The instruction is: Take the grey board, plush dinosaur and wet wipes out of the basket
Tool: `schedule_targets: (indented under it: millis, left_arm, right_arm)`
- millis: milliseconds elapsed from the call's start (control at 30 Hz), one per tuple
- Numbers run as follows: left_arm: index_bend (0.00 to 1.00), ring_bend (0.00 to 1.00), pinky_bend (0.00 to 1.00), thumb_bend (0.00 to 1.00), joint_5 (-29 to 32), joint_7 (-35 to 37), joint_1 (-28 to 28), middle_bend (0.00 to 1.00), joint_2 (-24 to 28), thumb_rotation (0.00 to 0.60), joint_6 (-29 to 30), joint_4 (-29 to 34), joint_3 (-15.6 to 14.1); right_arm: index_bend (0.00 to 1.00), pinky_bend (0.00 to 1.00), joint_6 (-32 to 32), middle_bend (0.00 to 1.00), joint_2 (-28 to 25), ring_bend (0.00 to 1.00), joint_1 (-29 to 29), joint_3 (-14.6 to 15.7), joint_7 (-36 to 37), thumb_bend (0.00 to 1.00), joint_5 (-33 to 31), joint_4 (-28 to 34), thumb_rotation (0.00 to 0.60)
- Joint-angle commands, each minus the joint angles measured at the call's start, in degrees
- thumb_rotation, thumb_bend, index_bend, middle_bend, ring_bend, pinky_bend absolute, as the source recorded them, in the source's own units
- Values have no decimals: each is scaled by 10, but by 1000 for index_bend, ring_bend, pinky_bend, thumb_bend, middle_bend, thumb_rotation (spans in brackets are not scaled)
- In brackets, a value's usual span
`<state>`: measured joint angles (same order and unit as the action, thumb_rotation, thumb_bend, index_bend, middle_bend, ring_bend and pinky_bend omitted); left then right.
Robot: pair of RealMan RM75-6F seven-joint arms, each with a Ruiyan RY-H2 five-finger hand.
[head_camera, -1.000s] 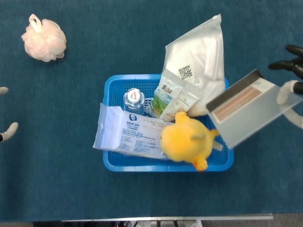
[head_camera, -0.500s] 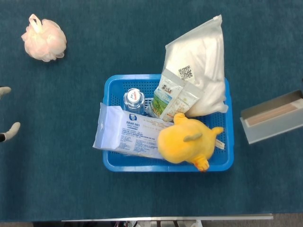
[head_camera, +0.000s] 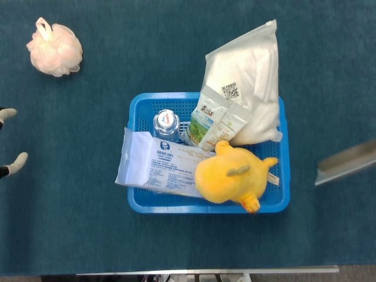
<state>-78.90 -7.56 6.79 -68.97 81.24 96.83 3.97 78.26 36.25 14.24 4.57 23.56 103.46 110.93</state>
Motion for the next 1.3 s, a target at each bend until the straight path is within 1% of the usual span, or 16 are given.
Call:
schedule_targets:
  millis: [33,67,100,133,167,233,333,433,567,667,800,900,1100,1300]
  left_arm:
    - [242,150,394,186,0,-1,0,242,0,600,0,0,0]
    - [242,150,395,186,0,0,0,242,0,600,-1,0,-1]
    - [242,150,395,186,1,0,0,242,-1,600,-1,0,-1]
    - [242,150,395,187,1,0,0,242,-1,600,-1,-1,-1]
    - [242,150,395,186,1,1,0,242,-1,600,-1,-1,-1]
    - [242,150,394,186,1,2,0,242,-1,600,-1,-2,-1]
    - [242,150,394,186,0,3,0,242,-1,600,0,-2,-2]
    - [242,150,394,186,1,2,0,242,-2,600,-1,-3,-2]
    - [242,150,394,187,1,3,1,242,-2,600,-2,-3,-2]
    - [242,150,394,187,0,4,2,242,-2,600,-2,-3,-1]
    - [242,150,394,186,0,5,2,242,-2,600,-3,-4,-1]
    - [242,150,394,187,1,7,2,242,-2,600,-2,-5,-2]
    - [242,150,395,186,3,16,-1,242,-2,600,-1,-10,-2]
    - [242,150,394,187,0,21,-2,242,0,600,0,-12,-2]
  right_arm:
    - [193,246,6,236,-1,72,1,-3,10,0,3,-6,600]
    - [141,246,12,229,-2,72,-1,-5,14,0,1,-7,600]
    - [132,246,17,228,-3,72,-3,-7,17,0,-1,-8,600]
    - [78,246,24,215,-3,71,-5,-9,20,0,-4,-9,600]
    - [45,246,34,205,-2,71,-9,-12,24,0,-7,-12,600]
    - [13,246,48,190,2,72,-13,-17,33,0,-11,-17,600]
    - [11,246,52,189,8,71,-13,-19,45,0,-10,-26,600]
    - [11,246,42,188,14,71,-8,-20,49,0,-6,-30,600]
    - [16,246,21,188,29,72,3,-24,34,0,-4,-32,600]
    - [52,246,6,188,44,72,14,-28,18,0,1,-33,600]
    - [78,246,-25,188,71,71,41,-38,-1,0,13,-34,600]
    - [80,246,-50,188,87,72,67,-46,-5,0,25,-34,600]
    - [84,246,-89,188,115,72,120,-57,10,0,56,-28,600]
    - [99,246,-122,188,139,71,163,-57,24,0,77,-23,600]
